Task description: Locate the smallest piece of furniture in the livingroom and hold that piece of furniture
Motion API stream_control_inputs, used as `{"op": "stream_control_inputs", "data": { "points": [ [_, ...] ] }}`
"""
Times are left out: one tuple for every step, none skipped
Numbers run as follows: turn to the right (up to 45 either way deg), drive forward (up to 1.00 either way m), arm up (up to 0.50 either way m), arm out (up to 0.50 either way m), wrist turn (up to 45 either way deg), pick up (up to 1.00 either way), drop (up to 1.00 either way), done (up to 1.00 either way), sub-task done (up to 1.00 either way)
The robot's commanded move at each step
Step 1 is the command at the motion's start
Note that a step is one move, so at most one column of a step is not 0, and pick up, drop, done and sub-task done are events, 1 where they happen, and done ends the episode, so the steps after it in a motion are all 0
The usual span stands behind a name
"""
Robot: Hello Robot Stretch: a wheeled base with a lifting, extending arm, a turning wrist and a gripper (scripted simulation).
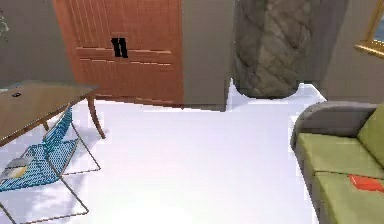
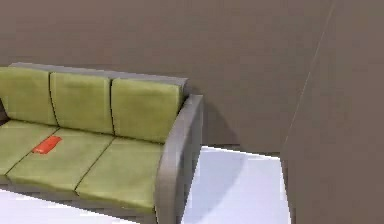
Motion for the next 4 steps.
{"op": "stream_control_inputs", "data": {
  "points": [
    [-45.0, 0.0, 0.0, 0.0, 0.0, 0.0, 0.0, 0.0, 0.0],
    [-6.0, 0.0, 0.0, 0.0, 0.0, 0.0, 0.0, 0.0, 0.0],
    [0.0, 0.6, 0.0, 0.0, 0.0, 0.0, 0.0, 0.0, 0.0],
    [-24.0, 0.0, 0.0, 0.0, 0.0, 0.0, 0.0, 0.0, 0.0]
  ]
}}
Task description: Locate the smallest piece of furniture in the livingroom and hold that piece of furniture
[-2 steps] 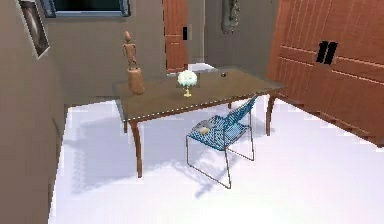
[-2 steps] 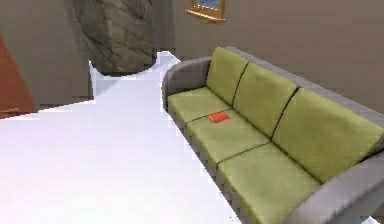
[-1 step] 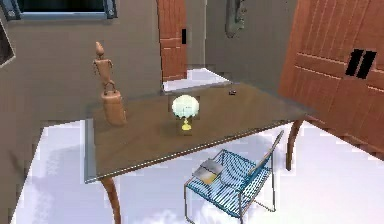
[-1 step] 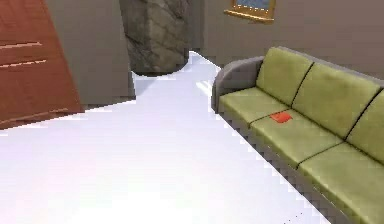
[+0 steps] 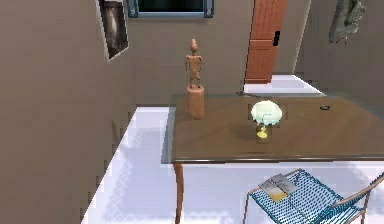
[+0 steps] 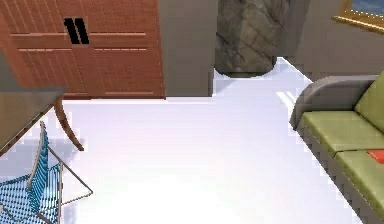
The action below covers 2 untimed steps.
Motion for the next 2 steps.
{"op": "stream_control_inputs", "data": {
  "points": [
    [0.0, 0.15, 0.0, 0.0, 0.0, 0.0, 0.0, 0.0, 0.0],
    [-18.0, 0.0, 0.0, 0.0, 0.0, 0.0, 0.0, 0.0, 0.0]
  ]
}}
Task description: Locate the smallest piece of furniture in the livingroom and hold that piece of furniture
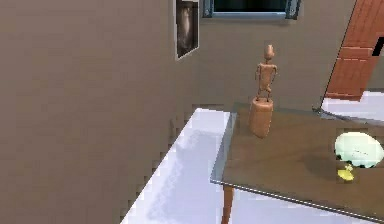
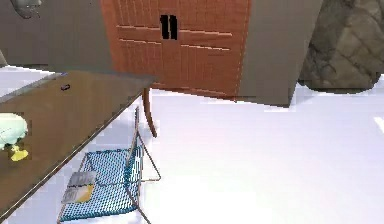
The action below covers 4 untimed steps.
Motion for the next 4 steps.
{"op": "stream_control_inputs", "data": {
  "points": [
    [0.0, 0.15, 0.0, 0.0, 0.0, 0.0, 0.0, 0.0, 0.0],
    [-36.0, 0.0, 0.0, 0.0, 0.0, 0.0, 0.0, 0.0, 0.0],
    [45.0, 0.0, 0.0, 0.0, 0.0, 0.0, 0.0, 0.0, 0.0],
    [45.0, 0.0, 0.0, 0.0, 0.0, 0.0, 0.0, 0.0, 0.0]
  ]
}}
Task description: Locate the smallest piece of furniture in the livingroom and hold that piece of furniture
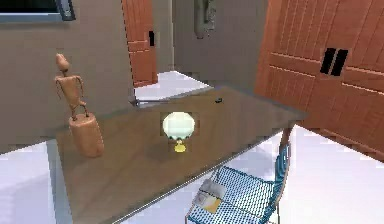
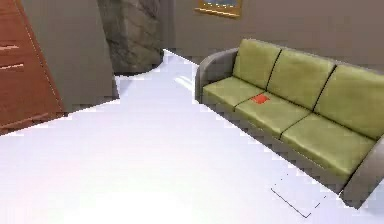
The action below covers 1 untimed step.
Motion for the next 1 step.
{"op": "stream_control_inputs", "data": {
  "points": [
    [45.0, 0.0, 0.0, 0.0, 0.0, 0.0, 0.0, 0.0, 0.0]
  ]
}}
